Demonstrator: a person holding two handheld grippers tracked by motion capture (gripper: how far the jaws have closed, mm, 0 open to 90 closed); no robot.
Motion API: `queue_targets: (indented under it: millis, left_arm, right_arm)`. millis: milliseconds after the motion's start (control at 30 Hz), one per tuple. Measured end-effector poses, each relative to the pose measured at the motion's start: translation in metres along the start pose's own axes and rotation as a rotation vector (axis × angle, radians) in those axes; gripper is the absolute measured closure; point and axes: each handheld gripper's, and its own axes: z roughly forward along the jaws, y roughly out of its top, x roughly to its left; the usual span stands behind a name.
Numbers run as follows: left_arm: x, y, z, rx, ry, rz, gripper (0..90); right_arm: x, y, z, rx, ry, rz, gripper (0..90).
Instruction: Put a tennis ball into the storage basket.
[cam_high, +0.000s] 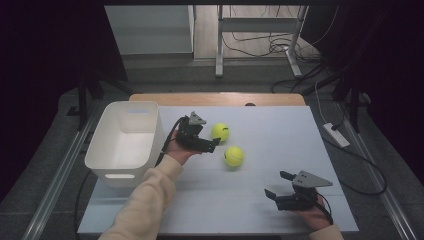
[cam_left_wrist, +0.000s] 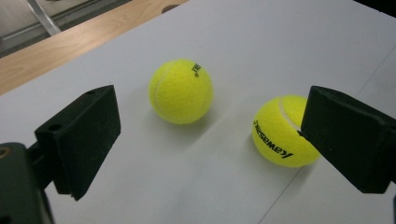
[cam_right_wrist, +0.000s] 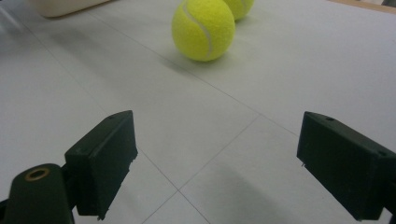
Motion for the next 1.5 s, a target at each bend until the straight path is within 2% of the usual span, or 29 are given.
queue_targets:
  millis: [700, 1067, 1300, 1500]
  left_arm:
    - [0.008, 0.01, 0.017, 0.029, 0.03, -0.003, 6.1]
    - [0.008, 0.015, 0.027, 0.041, 0.032, 0.006, 6.1]
    - [0.01, 0.015, 0.034, 0.05, 0.019, -0.01, 6.3]
    - [0.01, 0.015, 0.042, 0.067, 0.021, -0.005, 6.3]
  right_arm:
    - [0.0, 0.0, 0.001, 0.004, 0.0, 0.002, 12.1]
    - [-0.001, 0.0, 0.001, 0.009, -0.001, -0.002, 12.1]
    - [0.0, -0.001, 0.001, 0.006, 0.001, 0.001, 12.1]
    - [0.0, -0.001, 0.001, 0.006, 0.001, -0.001, 12.1]
